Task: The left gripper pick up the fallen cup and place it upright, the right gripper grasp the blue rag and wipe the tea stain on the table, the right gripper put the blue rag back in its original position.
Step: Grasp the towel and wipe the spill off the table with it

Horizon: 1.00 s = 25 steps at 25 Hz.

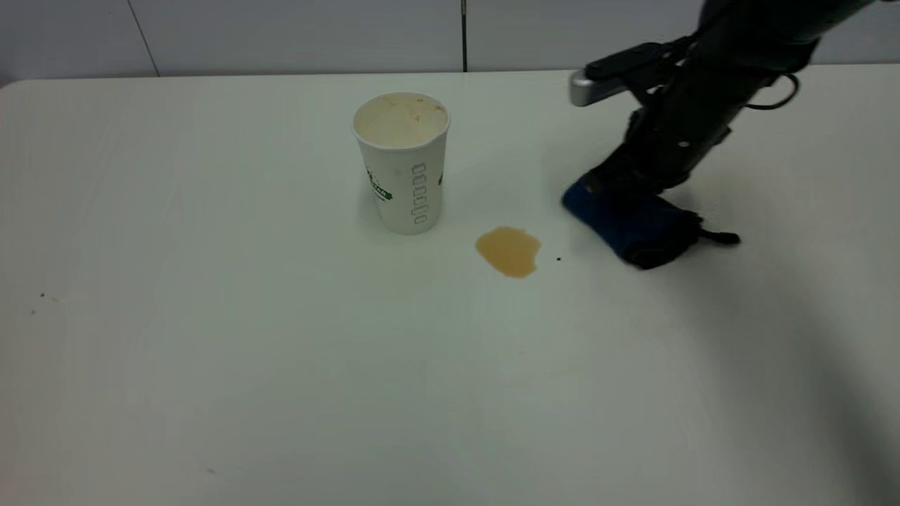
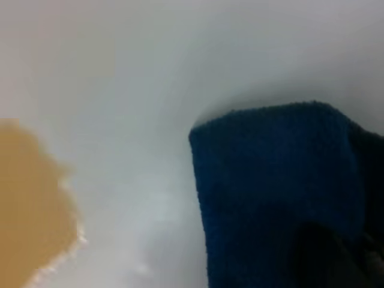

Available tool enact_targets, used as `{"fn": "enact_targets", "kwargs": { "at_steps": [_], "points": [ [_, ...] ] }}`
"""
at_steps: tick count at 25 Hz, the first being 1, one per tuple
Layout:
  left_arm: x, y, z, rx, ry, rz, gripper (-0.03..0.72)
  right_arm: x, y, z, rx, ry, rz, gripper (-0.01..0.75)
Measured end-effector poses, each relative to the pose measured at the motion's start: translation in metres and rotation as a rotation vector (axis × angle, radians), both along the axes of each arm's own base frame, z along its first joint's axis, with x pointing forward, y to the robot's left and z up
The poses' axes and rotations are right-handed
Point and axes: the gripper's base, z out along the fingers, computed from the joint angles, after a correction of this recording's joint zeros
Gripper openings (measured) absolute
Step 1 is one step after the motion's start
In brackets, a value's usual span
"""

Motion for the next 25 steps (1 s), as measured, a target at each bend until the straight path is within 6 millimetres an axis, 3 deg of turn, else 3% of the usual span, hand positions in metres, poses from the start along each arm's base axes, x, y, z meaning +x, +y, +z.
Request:
{"fn": "enact_targets", "kwargs": {
  "at_steps": [6,12,20,23,25],
  "points": [
    [0.0,0.0,0.0,0.0,0.0,0.0,0.497,0.005,0.057,-0.004,0.015,0.03,0.12,0.05],
    [0.0,0.0,0.0,0.0,0.0,0.0,0.497,-0.013,0.092,-0.004,0.009,0.142,0.214,0.05],
    [0.0,0.0,0.0,0.0,0.0,0.0,0.497,-0.049,0.111,-0.007,0.006,0.435,0.31,0.05],
    [0.0,0.0,0.0,0.0,0.0,0.0,0.497,-0.056,0.103,-0.009,-0.055,0.525,0.352,0.05],
    [0.0,0.0,0.0,0.0,0.0,0.0,0.497,-0.05,0.09,-0.01,-0.105,0.519,0.316,0.05]
  ]
}}
